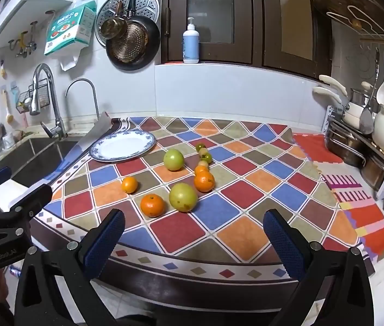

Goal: Organize fruits

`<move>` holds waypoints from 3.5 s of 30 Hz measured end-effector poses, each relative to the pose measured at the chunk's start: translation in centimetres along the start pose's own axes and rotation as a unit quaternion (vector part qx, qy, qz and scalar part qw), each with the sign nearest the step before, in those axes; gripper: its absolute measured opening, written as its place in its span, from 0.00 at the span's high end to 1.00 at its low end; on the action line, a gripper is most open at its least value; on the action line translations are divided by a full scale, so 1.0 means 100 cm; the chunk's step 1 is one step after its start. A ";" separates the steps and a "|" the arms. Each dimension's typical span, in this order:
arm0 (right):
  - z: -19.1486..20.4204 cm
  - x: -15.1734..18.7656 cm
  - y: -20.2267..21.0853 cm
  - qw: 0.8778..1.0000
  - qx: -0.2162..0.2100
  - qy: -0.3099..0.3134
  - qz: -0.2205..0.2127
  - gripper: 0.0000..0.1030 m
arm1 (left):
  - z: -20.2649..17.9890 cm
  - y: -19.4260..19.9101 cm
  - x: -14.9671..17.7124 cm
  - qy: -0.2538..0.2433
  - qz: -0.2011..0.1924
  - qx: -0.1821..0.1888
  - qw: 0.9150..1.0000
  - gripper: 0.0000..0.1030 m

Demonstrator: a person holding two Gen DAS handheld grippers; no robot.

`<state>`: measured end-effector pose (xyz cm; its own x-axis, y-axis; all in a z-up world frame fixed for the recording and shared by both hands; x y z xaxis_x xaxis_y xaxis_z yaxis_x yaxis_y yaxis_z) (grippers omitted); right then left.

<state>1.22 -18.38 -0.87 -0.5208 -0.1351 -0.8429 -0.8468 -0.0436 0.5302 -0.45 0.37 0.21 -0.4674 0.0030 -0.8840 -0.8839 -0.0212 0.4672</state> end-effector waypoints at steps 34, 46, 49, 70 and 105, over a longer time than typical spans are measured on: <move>0.001 -0.002 -0.001 1.000 -0.002 0.002 -0.006 0.01 | 0.001 -0.001 -0.002 0.001 0.000 0.003 1.000 0.00; 0.002 -0.003 -0.001 1.000 -0.003 0.004 -0.009 0.01 | 0.001 -0.001 -0.003 0.001 -0.001 0.002 1.000 0.00; 0.002 -0.002 -0.001 1.000 -0.003 0.004 -0.009 0.01 | 0.001 -0.001 -0.003 0.001 -0.002 0.003 1.000 0.00; 0.020 -0.009 -0.015 1.000 -0.012 0.008 0.005 0.01 | 0.019 -0.022 -0.006 -0.003 0.008 0.010 1.000 0.00; 0.073 0.010 -0.157 0.979 0.018 -0.097 0.176 0.45 | 0.000 -0.214 -0.005 -0.251 0.135 0.319 0.904 0.32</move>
<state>13.18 -10.60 -10.71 -0.7889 0.0544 -0.6121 -0.6127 0.0070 0.7903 18.68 0.82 -9.30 -0.4752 0.5404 -0.6944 -0.4922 0.4909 0.7189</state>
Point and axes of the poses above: each gripper's, at about its wrist camera, not at the fingertips, and y roughly against the way its jaws point, z to its left, x to its underside, the point moved 1 cm from there along -y, roughly the way its jaws point, and after that the axes turned 5 degrees about y, right-handed, at the moved point
